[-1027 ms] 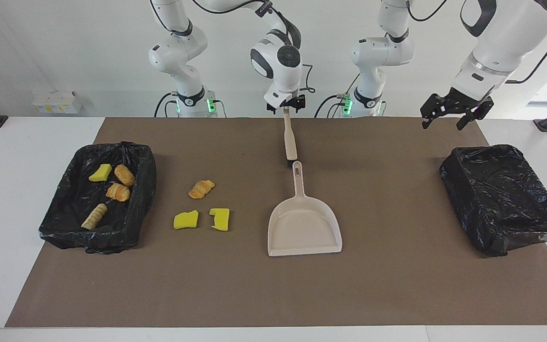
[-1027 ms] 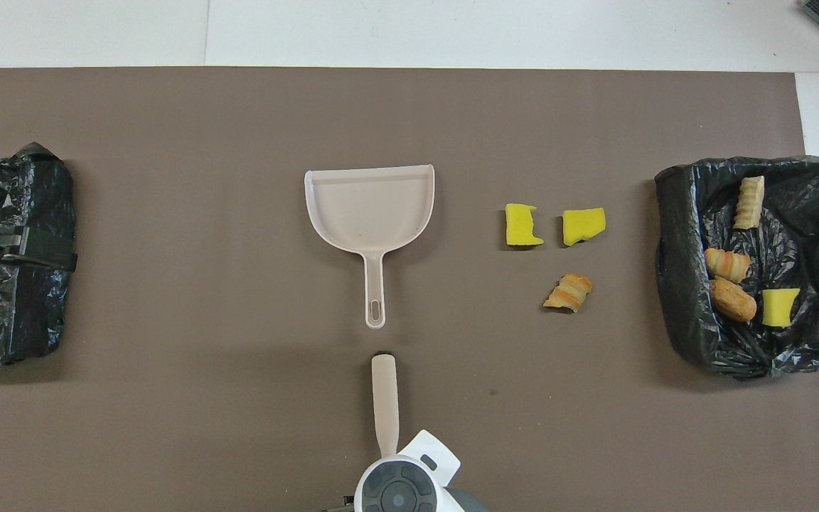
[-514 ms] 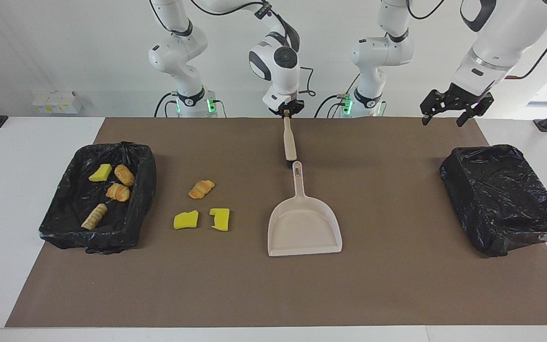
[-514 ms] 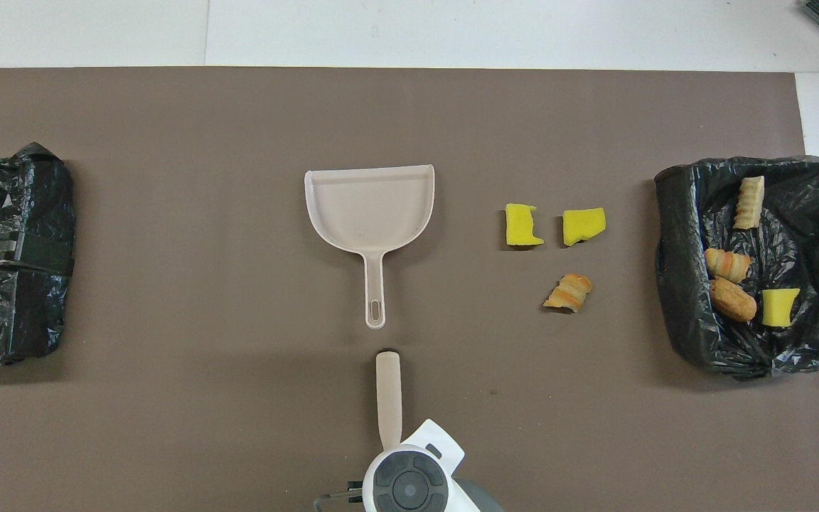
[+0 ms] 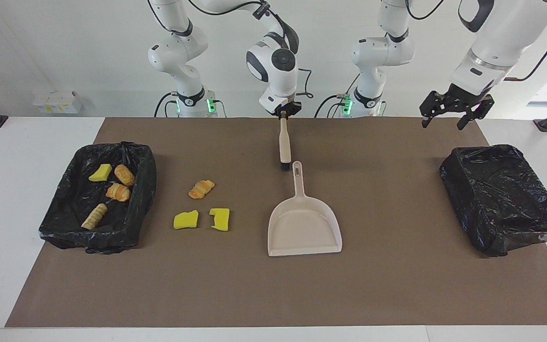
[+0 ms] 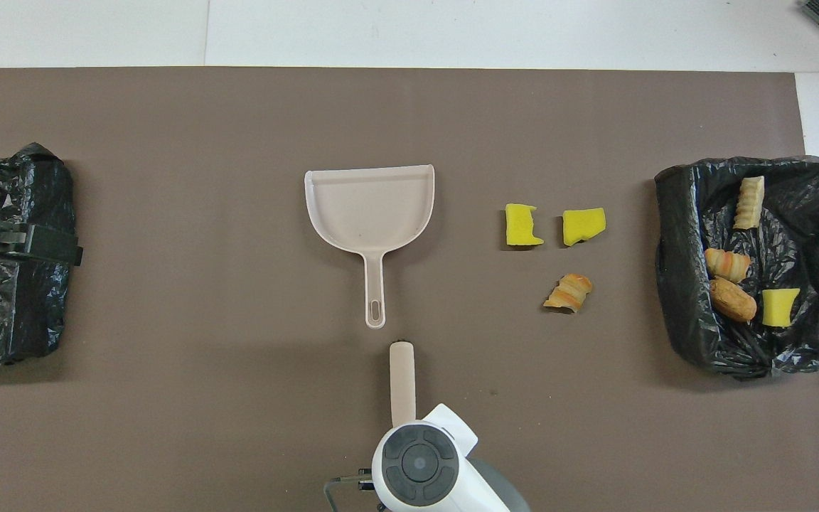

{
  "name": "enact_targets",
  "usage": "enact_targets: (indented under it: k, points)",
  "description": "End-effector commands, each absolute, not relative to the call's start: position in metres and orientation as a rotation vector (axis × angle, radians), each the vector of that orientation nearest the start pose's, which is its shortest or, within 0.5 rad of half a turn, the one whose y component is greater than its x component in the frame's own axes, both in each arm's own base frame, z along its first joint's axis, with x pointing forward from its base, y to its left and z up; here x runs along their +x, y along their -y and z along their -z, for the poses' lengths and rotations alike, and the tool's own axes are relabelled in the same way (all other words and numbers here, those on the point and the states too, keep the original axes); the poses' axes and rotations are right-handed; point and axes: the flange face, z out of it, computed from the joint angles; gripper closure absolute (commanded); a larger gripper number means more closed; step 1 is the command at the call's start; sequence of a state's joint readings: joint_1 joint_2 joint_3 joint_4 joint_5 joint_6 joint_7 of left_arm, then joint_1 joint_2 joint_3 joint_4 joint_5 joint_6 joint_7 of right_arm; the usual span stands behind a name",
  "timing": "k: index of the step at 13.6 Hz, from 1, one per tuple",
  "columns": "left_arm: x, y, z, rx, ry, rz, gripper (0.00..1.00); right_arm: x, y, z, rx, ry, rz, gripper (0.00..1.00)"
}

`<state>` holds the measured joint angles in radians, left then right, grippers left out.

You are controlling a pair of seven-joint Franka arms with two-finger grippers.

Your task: Sweep and dump trash in bin

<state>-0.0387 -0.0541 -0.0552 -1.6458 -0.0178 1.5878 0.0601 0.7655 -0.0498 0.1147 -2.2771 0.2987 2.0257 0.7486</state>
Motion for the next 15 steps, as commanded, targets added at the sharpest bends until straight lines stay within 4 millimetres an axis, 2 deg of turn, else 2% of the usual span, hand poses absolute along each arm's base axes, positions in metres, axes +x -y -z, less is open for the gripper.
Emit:
enact_targets:
  k: [1,2,5,8,10,12,13,14,15]
  points:
    - [0.553,0.089,-0.590,-3.132,-0.327,0.009,0.00,0.321,-0.345,-0.412,-3.106,-0.074,-0.472,1.00]
    - [0.560,0.106,-0.581,-3.136,-0.310,0.028,0.00,0.331,-0.327,-0.420,-3.140,-0.076,-0.472,1.00]
    - [0.571,0.169,-0.544,-3.148,-0.309,0.087,0.00,0.365,-0.277,-0.416,-3.284,-0.066,-0.408,1.00]
    - [0.561,0.246,-0.485,-3.170,-0.289,0.141,0.00,0.411,-0.197,-0.403,-3.427,0.061,-0.364,1.00]
    - [0.553,0.296,-0.446,-3.181,-0.274,0.137,0.00,0.435,-0.154,-0.395,-3.481,0.147,-0.371,1.00]
    - [0.538,0.327,-0.417,-3.205,-0.205,0.174,0.00,0.459,-0.115,-0.391,-3.509,0.247,-0.329,1.00]
    - [0.524,0.348,-0.408,-3.225,-0.181,0.215,0.00,0.473,-0.105,-0.379,-3.510,0.306,-0.324,1.00]
    - [0.511,0.361,-0.389,-3.219,-0.169,0.198,0.00,0.488,-0.099,-0.371,-3.521,0.326,-0.295,1.00]
    - [0.503,0.368,-0.382,-3.205,-0.197,0.188,0.00,0.502,-0.098,-0.360,-3.525,0.361,-0.305,1.00]
